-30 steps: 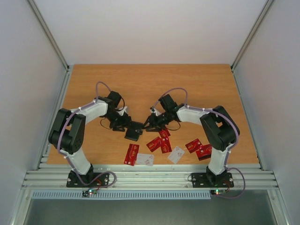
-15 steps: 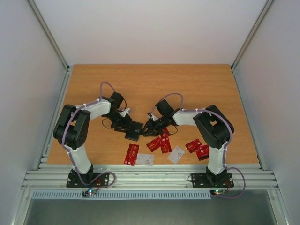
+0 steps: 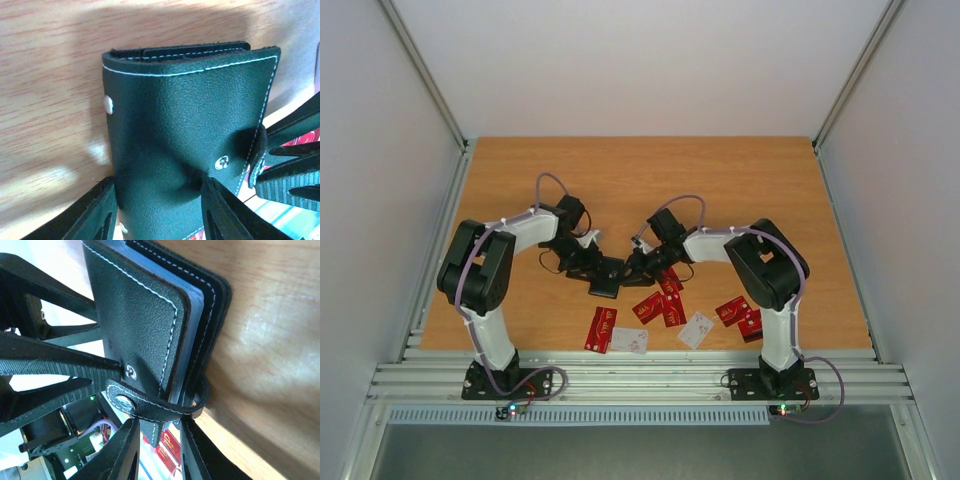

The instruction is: Put the credit cards into the card holder

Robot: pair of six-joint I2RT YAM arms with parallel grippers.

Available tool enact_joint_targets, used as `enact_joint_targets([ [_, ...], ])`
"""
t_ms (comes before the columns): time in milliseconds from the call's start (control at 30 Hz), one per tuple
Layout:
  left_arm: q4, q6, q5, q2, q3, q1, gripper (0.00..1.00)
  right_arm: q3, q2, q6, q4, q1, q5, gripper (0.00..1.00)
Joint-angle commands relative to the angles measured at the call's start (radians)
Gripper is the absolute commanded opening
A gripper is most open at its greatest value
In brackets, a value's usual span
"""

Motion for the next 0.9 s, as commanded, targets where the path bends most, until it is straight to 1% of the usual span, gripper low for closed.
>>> enact_joint_targets([
  [0, -0.010, 0.031, 0.010, 0.034, 0.016, -0.007, 0.48, 0.041, 0.040, -0.018, 0.011, 0.005, -0.002, 0.24],
  [133, -0.012, 0.032, 0.015, 0.049, 0.027, -0.009, 0.47, 0.049, 0.042, -0.029, 0.010, 0.006, -0.037, 0.24],
  [333, -0.024, 0.042, -0.004, 0.061, 0.041, -0.010, 0.43, 0.052, -0.011, -0.096, -0.084, 0.005, -0.052, 0.25],
  [467, -0.027, 0.041, -0.011, 0.070, 0.049, -0.012, 0.39, 0.072, 0.002, -0.111, -0.125, 0.006, -0.043, 0.24],
  [867, -0.046, 0.027, -0.152, 0.067, 0.056, -0.046, 0.38, 0.106, 0.029, -0.088, -0.127, 0.007, -0.020, 0.24],
])
